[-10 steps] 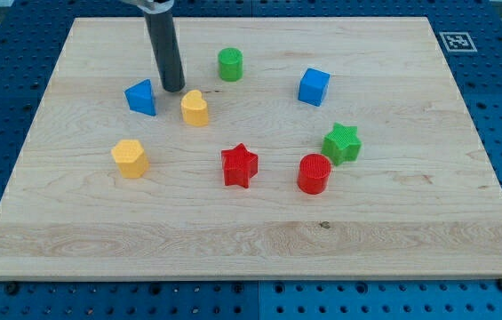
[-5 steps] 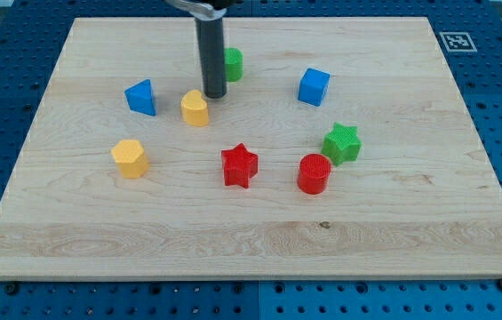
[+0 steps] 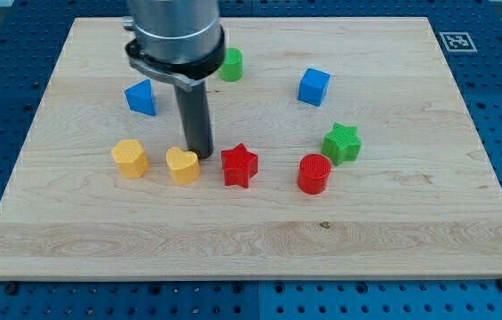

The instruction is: Place the yellow heart below the yellow hexagon

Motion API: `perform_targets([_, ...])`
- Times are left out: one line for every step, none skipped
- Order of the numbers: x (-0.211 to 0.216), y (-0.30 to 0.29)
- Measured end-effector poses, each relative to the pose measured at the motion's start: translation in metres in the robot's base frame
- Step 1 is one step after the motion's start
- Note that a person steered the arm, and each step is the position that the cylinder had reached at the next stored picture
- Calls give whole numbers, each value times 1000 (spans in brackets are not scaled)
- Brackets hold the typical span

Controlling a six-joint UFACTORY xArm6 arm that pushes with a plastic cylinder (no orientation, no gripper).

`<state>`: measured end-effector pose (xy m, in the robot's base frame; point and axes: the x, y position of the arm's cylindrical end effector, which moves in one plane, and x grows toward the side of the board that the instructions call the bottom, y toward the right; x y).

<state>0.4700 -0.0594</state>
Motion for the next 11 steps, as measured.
perform_targets([1, 37])
perform_targets([23, 55])
perform_targets([40, 55])
perform_targets([41, 40])
perform_targets([32, 20])
perform_targets([10, 8])
perform_targets([17, -3])
perform_targets([48, -4])
perform_targets([68, -4])
perform_targets([68, -4])
perform_targets([56, -5])
